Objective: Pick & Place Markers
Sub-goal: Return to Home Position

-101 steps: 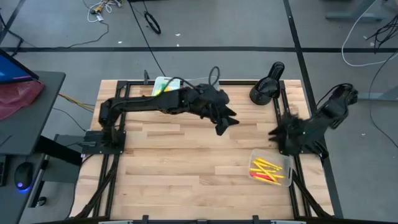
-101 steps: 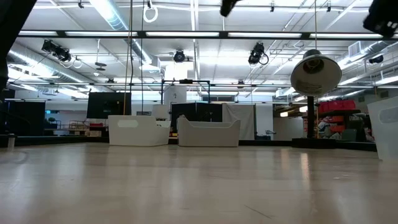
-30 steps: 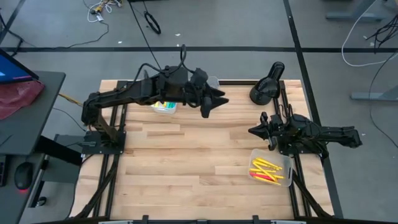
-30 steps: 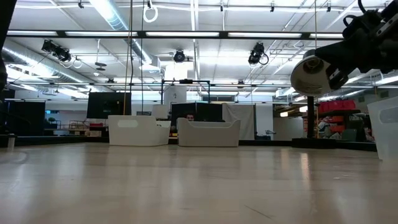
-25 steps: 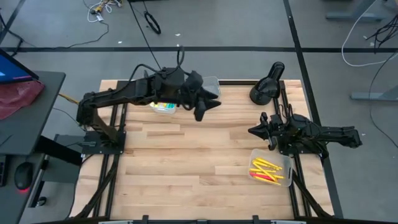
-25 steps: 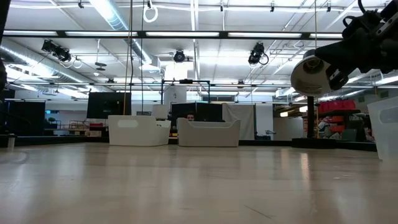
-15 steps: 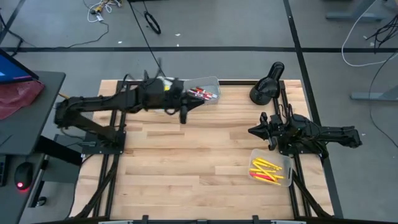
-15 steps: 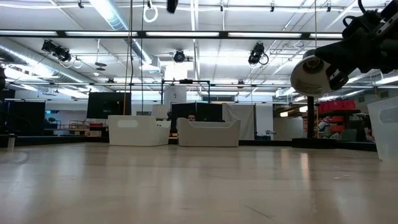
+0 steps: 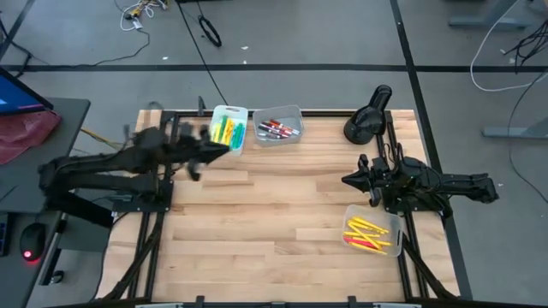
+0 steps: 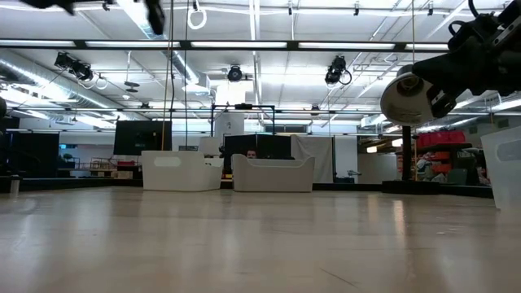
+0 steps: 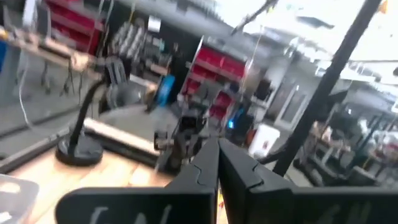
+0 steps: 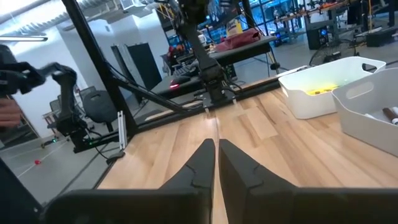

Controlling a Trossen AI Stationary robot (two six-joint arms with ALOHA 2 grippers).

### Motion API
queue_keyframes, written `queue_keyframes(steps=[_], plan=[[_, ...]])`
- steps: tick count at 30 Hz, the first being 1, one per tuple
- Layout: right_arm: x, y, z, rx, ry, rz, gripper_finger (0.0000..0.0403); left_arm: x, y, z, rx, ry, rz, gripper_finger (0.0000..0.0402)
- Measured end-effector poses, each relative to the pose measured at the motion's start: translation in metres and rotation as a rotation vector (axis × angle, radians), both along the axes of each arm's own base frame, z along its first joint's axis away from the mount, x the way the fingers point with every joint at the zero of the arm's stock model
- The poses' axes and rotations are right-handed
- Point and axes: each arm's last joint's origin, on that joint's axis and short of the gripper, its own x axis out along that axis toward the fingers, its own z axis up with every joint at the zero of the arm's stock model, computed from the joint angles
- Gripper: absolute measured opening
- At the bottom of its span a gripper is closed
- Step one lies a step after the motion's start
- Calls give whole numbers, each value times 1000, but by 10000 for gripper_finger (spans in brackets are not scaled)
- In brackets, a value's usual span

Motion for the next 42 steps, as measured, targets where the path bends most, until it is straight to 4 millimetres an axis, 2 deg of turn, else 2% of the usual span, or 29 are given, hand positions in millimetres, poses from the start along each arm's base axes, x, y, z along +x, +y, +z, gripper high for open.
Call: queue_keyframes(steps=[3,5,11,13,17,21,25,29,32,38,42], plan=[[0,0,0,0,0,0,24,-32,-5,-6,11,-71,26,9],[0,0,0,0,0,0,24,-45,-7,-15,7,-85,33,8],[0,0,0,0,0,0,24,-66,-12,-27,15,-136,31,15],[0,0,0,0,0,0,24,-69,-13,-28,25,-138,19,18],[0,0,0,0,0,0,24,-69,-13,-38,171,-24,30,20],[0,0,0,0,0,0,24,-65,-12,-52,159,95,44,20],[0,0,0,0,0,0,24,-76,-16,-65,168,-3,69,21],[0,0,0,0,0,0,24,-87,-18,-90,180,-126,83,21],[0,0,0,0,0,0,24,-96,-20,-98,201,-243,78,21],[0,0,0,0,0,0,24,-95,-19,-125,229,-212,88,21],[0,0,0,0,0,0,24,-92,-19,-133,232,-125,94,21]])
